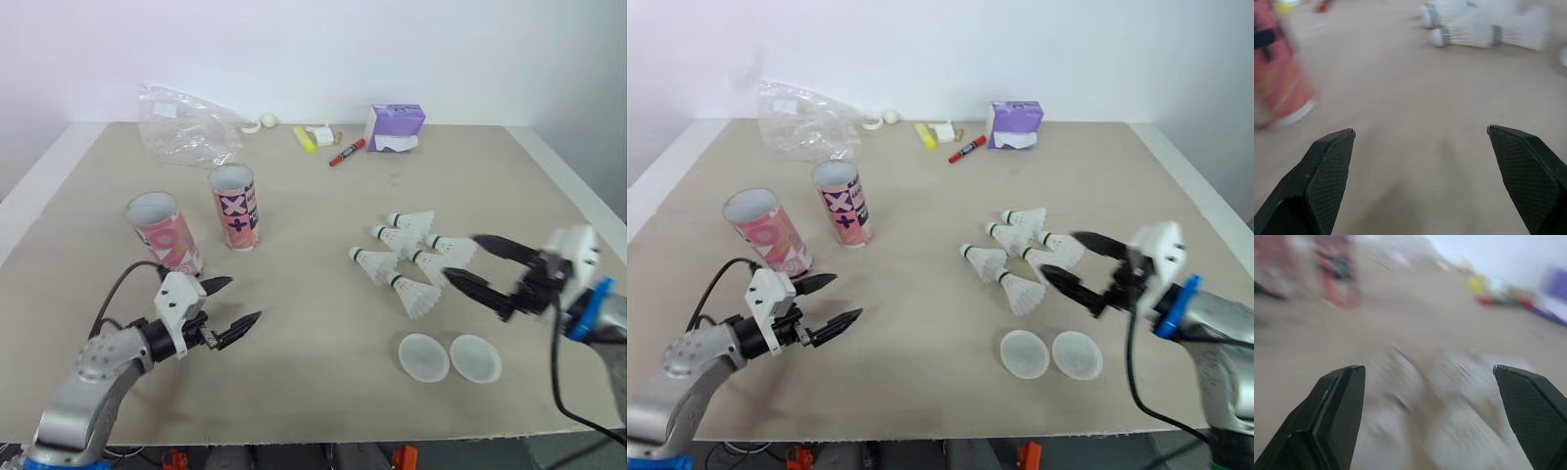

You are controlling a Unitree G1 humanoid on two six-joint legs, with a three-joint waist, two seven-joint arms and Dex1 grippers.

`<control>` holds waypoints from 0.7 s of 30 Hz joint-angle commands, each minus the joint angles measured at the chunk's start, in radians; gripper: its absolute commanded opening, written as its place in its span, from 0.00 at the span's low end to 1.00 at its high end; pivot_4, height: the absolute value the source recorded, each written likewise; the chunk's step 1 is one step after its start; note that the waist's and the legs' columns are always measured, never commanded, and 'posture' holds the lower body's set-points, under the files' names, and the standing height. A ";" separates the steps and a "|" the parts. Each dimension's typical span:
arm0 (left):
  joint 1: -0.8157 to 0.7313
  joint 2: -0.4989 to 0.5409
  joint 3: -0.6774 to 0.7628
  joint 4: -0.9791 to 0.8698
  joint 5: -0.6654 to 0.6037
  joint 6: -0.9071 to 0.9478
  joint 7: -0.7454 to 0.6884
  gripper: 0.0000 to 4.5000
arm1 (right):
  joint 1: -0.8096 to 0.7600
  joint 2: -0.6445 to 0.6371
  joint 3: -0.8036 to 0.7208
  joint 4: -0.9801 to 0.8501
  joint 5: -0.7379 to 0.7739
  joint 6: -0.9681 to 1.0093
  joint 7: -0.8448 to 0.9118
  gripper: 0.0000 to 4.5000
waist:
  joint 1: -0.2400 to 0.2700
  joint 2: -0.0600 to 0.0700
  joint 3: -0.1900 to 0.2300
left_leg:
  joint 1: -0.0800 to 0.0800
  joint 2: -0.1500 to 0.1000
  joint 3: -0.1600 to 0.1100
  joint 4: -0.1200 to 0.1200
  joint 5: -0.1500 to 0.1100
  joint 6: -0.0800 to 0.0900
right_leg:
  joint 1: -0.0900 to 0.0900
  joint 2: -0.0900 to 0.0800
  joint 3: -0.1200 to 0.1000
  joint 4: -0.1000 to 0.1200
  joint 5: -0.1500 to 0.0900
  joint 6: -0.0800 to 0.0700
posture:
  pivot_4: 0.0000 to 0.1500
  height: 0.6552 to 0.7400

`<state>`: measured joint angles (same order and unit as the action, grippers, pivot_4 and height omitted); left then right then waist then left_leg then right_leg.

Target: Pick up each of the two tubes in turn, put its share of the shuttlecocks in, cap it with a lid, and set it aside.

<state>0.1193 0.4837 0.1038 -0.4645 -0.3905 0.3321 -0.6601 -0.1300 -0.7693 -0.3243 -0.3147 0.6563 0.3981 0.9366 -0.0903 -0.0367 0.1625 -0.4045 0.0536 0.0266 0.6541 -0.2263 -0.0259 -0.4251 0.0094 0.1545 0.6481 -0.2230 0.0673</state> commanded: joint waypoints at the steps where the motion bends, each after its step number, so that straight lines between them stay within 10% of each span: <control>1: 0.054 -0.069 0.055 -0.124 0.046 0.000 0.172 1.00 | -0.120 0.046 0.138 -0.114 0.066 0.076 -0.015 0.99 | 0.001 -0.001 0.000 | 0.000 0.000 0.000 0.000 0.000 0.000 | 0.000 0.000 0.000 0.000 0.000 0.000 | 1.00 1.00; 9: 0.127 -0.188 0.166 -0.149 0.099 0.075 0.421 1.00 | -0.280 0.145 0.314 0.019 -0.006 0.031 0.072 0.99 | 0.015 -0.003 0.001 | -0.002 -0.002 -0.001 0.000 0.000 0.000 | 0.000 -0.001 0.000 -0.001 -0.001 0.001 | 1.00 1.00; 21: -0.022 -0.159 0.181 0.058 0.071 0.066 0.381 1.00 | -0.286 0.146 0.334 0.100 -0.065 -0.028 0.153 0.99 | 0.013 -0.004 0.001 | -0.002 -0.001 -0.001 0.000 0.000 0.000 | 0.000 0.000 -0.001 -0.001 -0.001 0.000 | 1.00 1.00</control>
<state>0.1028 0.3108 0.2800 -0.3975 -0.3155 0.4159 -0.2704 -0.4028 -0.6181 0.0274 -0.2072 0.5924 0.3885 1.0851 -0.0769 -0.0404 0.1635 -0.4062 0.0523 0.0258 0.6543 -0.2265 -0.0261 -0.4253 0.0091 0.1536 0.6473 -0.2238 0.0675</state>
